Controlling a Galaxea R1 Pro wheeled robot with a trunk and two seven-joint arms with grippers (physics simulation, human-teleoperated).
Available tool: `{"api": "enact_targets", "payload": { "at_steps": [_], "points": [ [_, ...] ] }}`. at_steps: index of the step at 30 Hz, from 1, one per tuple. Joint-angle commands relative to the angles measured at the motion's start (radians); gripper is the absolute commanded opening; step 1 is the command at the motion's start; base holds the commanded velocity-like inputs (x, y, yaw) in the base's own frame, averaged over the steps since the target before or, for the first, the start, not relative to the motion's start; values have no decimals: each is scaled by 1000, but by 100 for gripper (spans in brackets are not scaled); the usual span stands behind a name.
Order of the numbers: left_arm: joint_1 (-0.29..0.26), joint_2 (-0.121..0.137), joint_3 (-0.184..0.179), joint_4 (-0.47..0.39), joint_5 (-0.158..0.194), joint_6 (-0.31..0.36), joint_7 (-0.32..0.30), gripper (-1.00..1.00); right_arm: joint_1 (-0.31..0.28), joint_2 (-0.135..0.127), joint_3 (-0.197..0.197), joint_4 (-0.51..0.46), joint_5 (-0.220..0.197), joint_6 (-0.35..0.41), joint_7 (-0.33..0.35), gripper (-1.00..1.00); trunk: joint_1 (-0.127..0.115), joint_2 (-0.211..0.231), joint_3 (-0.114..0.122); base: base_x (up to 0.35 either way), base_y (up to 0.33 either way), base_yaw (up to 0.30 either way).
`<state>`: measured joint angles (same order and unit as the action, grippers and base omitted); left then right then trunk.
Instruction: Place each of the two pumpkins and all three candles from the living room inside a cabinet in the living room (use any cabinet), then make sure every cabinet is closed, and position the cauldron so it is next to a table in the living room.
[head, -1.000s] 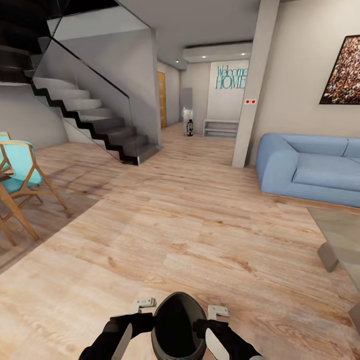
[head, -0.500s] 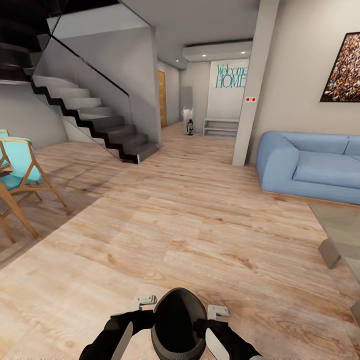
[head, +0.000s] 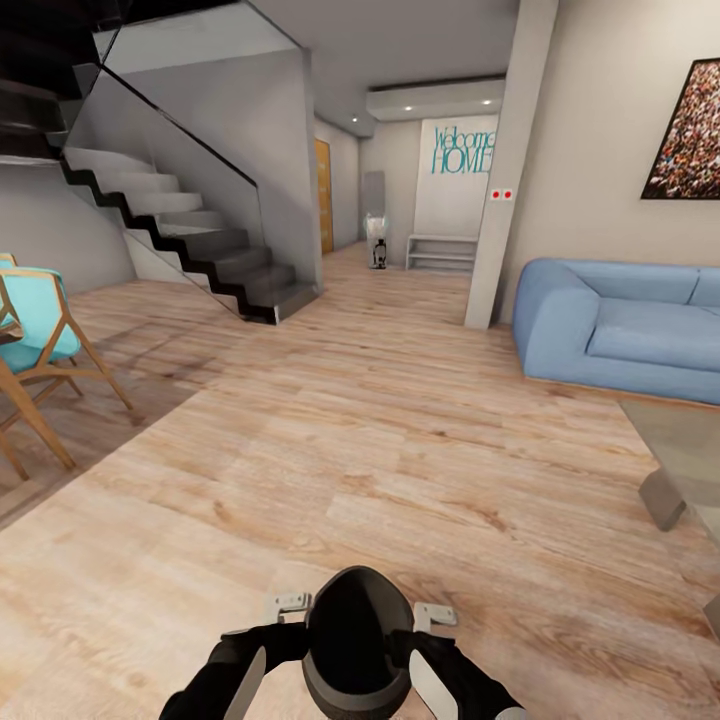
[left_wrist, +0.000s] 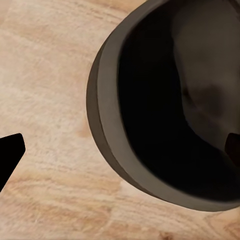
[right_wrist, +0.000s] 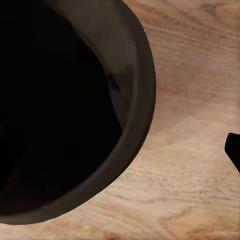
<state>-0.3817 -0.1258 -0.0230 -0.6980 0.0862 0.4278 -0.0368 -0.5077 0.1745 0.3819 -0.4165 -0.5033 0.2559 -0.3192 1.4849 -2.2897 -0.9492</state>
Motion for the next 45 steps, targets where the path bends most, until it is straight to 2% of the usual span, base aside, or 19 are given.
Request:
{"api": "enact_targets", "payload": {
  "at_steps": [1,27,45],
  "points": [
    [0,0,0,0,0,0,0,100,0,0,0,0,0,0,0,100,4,-7,-3,0,0,0],
    [1,1,0,0,1,0,-1,100,0,0,0,-1,0,-3,2,100,104,-189,-85,0,0,0],
    [1,7,-2,-1,-1,3,-2,100,1,0,0,-1,0,-6,2,100,104,-189,-85,19,0,0]
  ]
}}
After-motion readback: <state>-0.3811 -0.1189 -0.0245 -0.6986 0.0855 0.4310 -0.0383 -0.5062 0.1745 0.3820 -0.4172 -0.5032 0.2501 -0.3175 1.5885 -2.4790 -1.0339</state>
